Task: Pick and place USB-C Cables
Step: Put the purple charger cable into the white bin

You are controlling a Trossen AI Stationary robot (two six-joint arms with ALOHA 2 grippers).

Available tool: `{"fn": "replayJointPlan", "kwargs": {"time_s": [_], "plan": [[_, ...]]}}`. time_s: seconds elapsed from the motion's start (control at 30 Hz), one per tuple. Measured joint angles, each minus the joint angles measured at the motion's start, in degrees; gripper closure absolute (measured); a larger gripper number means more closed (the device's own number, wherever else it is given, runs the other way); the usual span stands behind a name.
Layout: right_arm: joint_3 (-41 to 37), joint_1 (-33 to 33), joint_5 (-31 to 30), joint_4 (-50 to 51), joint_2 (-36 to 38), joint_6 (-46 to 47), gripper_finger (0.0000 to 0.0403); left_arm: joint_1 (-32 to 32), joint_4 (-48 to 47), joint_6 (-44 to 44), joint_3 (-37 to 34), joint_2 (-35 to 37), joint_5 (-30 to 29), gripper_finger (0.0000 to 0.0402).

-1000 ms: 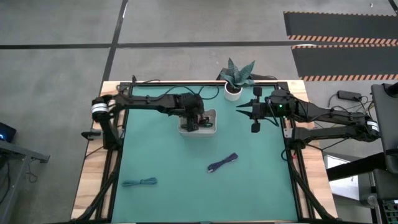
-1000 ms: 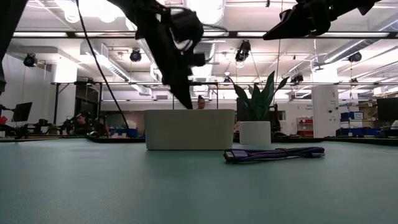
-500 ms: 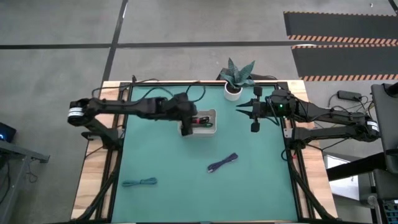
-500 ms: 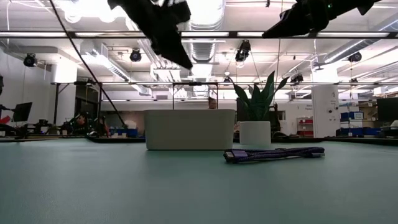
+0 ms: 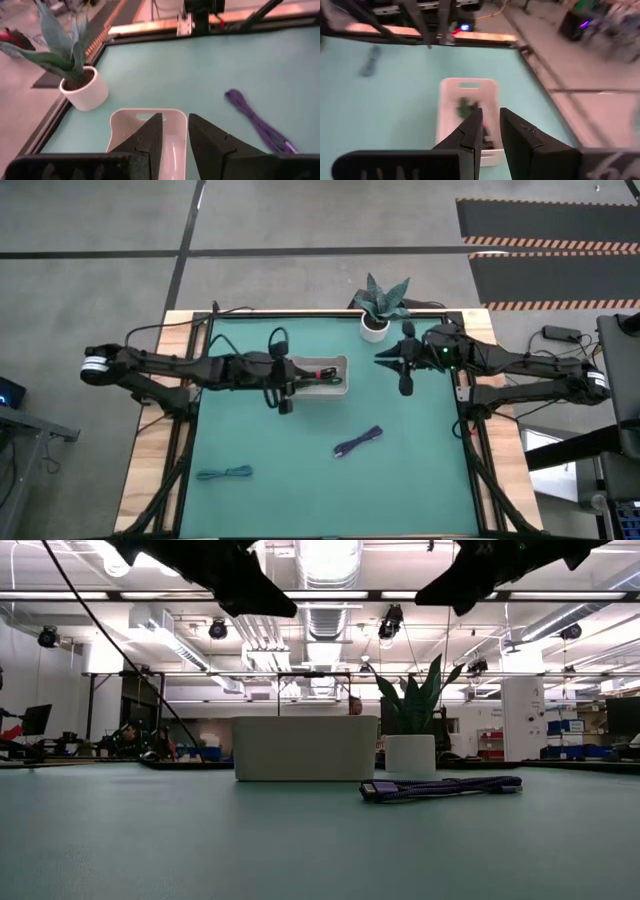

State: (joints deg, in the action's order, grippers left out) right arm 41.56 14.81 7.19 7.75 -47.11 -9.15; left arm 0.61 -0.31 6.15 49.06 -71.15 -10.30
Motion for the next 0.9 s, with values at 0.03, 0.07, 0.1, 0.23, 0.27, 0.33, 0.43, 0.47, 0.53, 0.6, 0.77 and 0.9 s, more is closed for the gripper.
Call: {"fn": "replayJointPlan", "kwargs": {"time_s": [0.03, 0.07, 0.1, 0.23, 0.27, 0.33, 0.43, 0.47, 0.53, 0.6, 0.77, 0.9], "plan": [[0.0, -0.3, 1.4, 0.1, -0.6, 1.5, 0.0346, -0.1, 1.2, 0.0, -0.9, 0.6, 0.0, 0.0322], [0.0, -0.9, 2.6, 0.1, -1.4, 3.1, 0.0346, -0.2, 2.5, 0.0, -1.7, 1.1, 0.0, 0.0322], [0.0, -1.7, 3.5, 0.0, -2.2, 4.4, 0.0346, -0.2, 3.5, 0.0, -2.5, 1.7, 0.0, 0.0322], [0.0, -6.3, 3.9, 0.1, -5.4, 8.5, 0.0346, -0.3, 6.0, 0.0, -5.4, 3.0, 0.0, 0.0322], [0.0, -7.7, 3.8, 0.1, -6.2, 9.6, 0.0346, -0.3, 6.4, 0.0, -5.8, 3.1, 0.0, 0.0322], [0.0, -10.4, 3.6, 0.1, -7.6, 11.4, 0.0346, -0.3, 7.6, 0.0, -6.8, 3.4, 0.0, 0.0322], [0.0, -14.5, 2.9, 0.1, -9.7, 14.4, 0.0346, -0.3, 9.4, 0.0, -7.7, 3.5, 0.0, 0.0322], [0.0, -15.8, 2.5, 0.0, -10.2, 15.4, 0.0346, -0.3, 9.4, 0.0, -7.8, 3.5, 0.0, 0.0322], [0.0, -18.3, 1.1, 0.1, -11.3, 17.3, 0.0346, -0.3, 9.4, 0.0, -7.9, 3.5, 0.0, 0.0322], [0.0, -20.5, 0.1, 0.1, -12.4, 18.9, 0.0346, -0.3, 9.4, 0.0, -7.9, 3.5, 0.0, 0.0322], [0.0, -24.8, -2.0, 0.3, -14.8, 21.7, 0.0346, -0.3, 9.4, 0.2, -7.9, 3.5, 0.0, 0.0322], [1.2, -26.9, -5.4, 3.0, -17.4, 22.8, 0.0346, -0.2, 9.4, 0.2, -7.9, 3.5, 0.0, 0.0322]]}}
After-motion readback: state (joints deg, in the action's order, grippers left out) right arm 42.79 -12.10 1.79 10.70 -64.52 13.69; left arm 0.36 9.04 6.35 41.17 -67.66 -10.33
